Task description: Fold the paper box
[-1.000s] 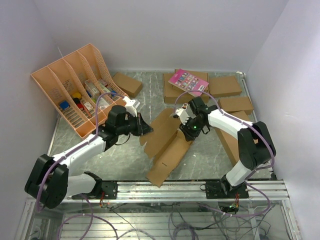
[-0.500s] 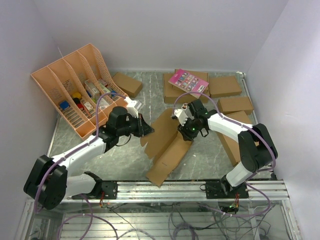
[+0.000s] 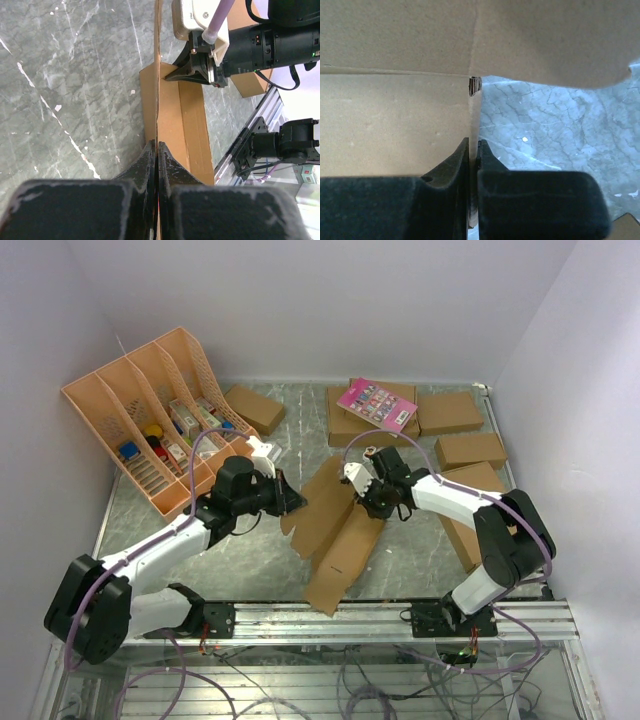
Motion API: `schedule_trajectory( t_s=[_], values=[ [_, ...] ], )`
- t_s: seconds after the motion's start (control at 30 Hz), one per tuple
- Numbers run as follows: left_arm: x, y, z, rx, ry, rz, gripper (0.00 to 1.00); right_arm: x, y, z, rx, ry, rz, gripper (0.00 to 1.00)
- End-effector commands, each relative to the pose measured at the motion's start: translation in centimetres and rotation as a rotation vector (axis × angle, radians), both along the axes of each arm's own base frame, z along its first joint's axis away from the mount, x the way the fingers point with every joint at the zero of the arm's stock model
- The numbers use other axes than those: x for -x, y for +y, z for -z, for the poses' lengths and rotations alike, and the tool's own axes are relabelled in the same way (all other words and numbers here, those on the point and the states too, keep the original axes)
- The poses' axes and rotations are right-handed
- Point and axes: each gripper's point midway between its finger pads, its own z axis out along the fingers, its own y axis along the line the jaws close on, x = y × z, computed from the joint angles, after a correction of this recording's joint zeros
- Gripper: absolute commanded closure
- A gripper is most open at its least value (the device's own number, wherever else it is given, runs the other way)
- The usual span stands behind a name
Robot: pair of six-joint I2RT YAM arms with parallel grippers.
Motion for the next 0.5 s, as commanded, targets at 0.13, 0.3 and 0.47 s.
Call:
schedule_trajectory(
  t_s=[0.13, 0.3, 0.47],
  values=[
    [-0.4, -0.1, -0.8, 0.003, -0.044, -0.002, 0.93, 0.1, 0.1, -0.8, 0.000, -0.043, -0.029, 0.67],
    [-0.5, 0.0, -0.4, -0.017, -0.041, -0.004, 0.93, 0.2, 1.1, -1.4, -0.055, -0.022, -0.039, 0.55],
    [-0.5, 0.0, -0.3, -0.022, -0.039, -0.006, 0.93, -0.2, 1.5, -1.6, -0.088, -0.016, -0.020, 0.55]
  ],
)
